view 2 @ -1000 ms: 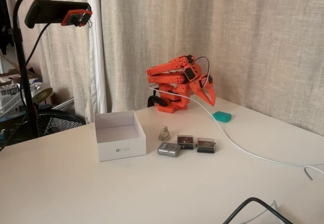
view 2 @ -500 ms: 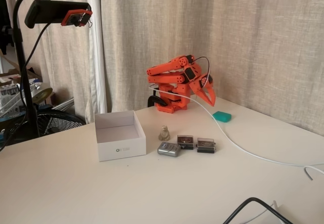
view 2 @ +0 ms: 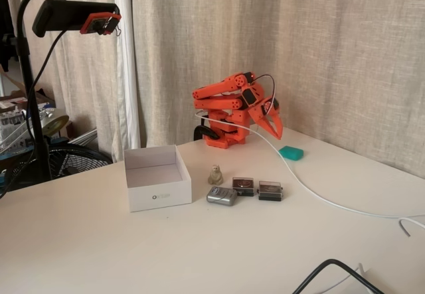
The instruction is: Grasp the green cube and put it in the bin.
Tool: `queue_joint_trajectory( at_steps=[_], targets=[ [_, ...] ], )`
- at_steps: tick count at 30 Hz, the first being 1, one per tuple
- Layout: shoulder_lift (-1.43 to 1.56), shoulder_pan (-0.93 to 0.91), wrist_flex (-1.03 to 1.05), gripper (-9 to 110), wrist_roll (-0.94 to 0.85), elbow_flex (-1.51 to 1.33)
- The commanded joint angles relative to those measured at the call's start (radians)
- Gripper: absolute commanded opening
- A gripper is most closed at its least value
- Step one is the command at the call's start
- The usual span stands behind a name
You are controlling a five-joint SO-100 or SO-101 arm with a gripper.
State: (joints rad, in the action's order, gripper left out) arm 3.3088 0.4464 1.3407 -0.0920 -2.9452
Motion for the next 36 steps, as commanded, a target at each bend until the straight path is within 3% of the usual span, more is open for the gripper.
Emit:
queue_joint_trajectory(
  at_steps=[1, 7, 12, 14, 15, 19, 22, 24, 27, 31, 36],
  targets=[
    [0.008, -0.009, -0.003, -8, 0.008, 0.003],
    [0.008, -0.009, -0.003, -8, 0.008, 0.003],
    [0.025, 0.107, 0.000, -8, -0.005, 0.003],
    [0.000, 0.117, -0.003, 2, -0.003, 0.006],
    [-0.069, 0.120, -0.025, 13, 0.003, 0.026],
    [-0.348, 0.147, -0.089, 28, 0.006, 0.221],
    [-0.535, 0.150, 0.023, 29, 0.006, 0.465],
    [-0.658, 0.149, 0.084, 44, 0.005, 0.640],
    [-0.845, 0.144, 0.233, 55, 0.006, 0.905],
    [-1.066, 0.150, 0.293, 57, 0.006, 1.210],
    [-1.252, 0.135, 0.202, 57, 0.006, 1.325]
  ],
)
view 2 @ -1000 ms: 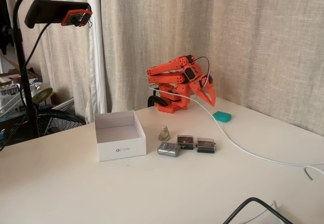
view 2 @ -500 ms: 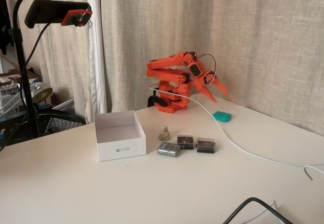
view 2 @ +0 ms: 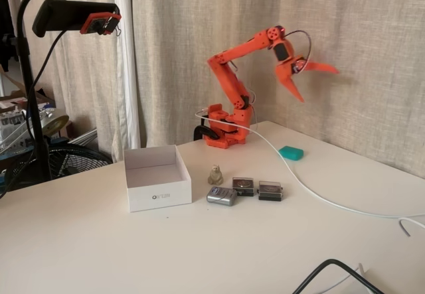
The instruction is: Grasp the green cube and put it in the bin.
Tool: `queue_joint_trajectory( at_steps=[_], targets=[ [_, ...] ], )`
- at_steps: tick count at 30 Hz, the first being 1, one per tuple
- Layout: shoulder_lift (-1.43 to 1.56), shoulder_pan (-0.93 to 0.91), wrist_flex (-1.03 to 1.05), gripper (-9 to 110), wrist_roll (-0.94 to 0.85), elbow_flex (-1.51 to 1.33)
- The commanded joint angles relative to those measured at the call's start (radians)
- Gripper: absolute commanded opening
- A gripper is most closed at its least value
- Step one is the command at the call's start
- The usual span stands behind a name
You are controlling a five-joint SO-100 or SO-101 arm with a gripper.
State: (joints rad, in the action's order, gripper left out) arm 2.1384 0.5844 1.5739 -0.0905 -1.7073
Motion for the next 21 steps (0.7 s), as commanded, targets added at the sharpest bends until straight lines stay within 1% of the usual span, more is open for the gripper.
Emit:
queue_joint_trajectory(
  at_steps=[1, 5, 10, 11, 17, 21],
  targets=[
    [-0.112, -0.008, -0.031, 57, 0.005, 0.107],
    [-0.244, -0.020, 0.032, 57, 0.005, 0.181],
    [-0.284, -0.041, 0.178, 57, 0.002, 0.133],
    [-0.284, -0.054, 0.187, 55, 0.002, 0.103],
    [-0.268, -0.094, 0.167, 43, 0.002, -0.086],
    [-0.288, -0.100, 0.101, 42, 0.005, -0.149]
  ],
)
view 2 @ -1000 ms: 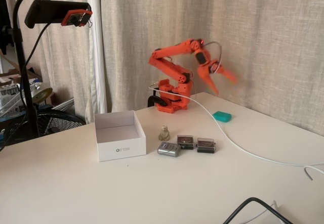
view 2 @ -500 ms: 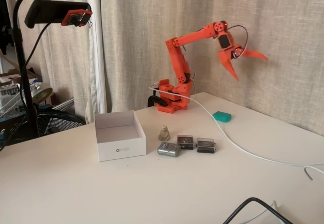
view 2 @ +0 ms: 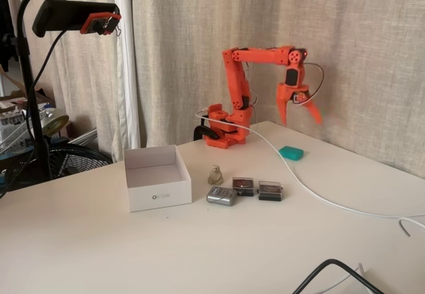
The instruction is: Grasp the green cube and put it in the bin.
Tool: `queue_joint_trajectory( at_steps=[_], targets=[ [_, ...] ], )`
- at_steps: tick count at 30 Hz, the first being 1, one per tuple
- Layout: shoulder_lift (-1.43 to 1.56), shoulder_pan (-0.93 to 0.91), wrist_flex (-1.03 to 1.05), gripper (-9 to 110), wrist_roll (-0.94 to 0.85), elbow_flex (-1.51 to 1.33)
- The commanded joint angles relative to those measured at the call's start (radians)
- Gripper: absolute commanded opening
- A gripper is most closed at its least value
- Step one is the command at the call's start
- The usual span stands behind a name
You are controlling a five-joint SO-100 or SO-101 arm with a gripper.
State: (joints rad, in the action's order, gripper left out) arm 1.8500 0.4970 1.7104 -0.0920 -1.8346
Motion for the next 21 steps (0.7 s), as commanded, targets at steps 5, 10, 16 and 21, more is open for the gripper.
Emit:
queue_joint_trajectory(
  at_steps=[5, 10, 16, 21],
  targets=[
    [-0.052, -0.023, -0.087, 42, 0.006, -0.046],
    [-0.074, -0.008, -0.077, 47, 0.003, -0.038],
    [-0.259, -0.052, -0.178, 47, 0.005, 0.069],
    [-0.265, -0.066, -0.175, 47, 0.005, 0.009]
  ],
)
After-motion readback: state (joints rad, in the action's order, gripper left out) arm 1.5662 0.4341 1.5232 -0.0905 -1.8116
